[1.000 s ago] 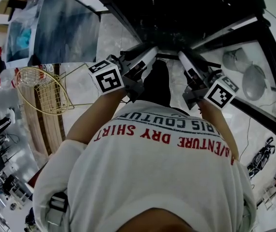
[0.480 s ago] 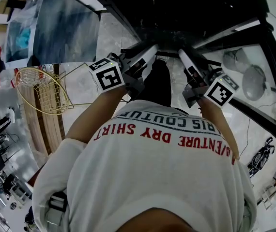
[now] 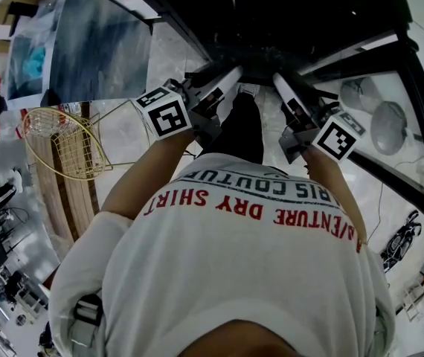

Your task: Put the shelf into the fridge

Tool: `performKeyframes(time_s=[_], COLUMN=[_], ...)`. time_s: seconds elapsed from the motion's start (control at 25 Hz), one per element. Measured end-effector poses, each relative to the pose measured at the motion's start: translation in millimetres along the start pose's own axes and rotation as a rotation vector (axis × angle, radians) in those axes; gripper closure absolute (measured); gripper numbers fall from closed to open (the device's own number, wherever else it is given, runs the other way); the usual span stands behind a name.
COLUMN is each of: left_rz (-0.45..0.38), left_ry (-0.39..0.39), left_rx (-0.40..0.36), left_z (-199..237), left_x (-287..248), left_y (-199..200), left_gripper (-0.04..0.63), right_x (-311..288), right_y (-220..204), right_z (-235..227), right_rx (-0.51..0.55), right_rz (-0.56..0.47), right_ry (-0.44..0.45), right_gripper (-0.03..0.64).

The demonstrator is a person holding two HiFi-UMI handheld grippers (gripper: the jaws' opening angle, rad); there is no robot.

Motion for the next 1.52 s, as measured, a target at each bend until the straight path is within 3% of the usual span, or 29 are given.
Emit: performKeyframes(time_s=[1.0, 1.52], left_rz=[-0.010, 0.055], left_ry=[-0.021, -0.043], left_rx=[-0.047, -0.118], left_z=[15, 16], left_x=[-12, -23], left_y=[15, 17], left_gripper=[0.463, 0.390], right_x=[-16, -26], right_y=[15, 30], right_z=[-7, -8], right_rx=[-0.002, 0.016], right_rz=[-0.023, -0.037], right_ry=[-0.005, 0.005], right_gripper=[0.505, 0.502])
Point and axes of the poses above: the fingertips, and each gripper's own axes: x backward along the fingers, z to its left, y out of its top, the point moved 3 cm from there along x, backward along the fingers, and after that the axes turned 10 degrees about -x, right-handed, at the moved point
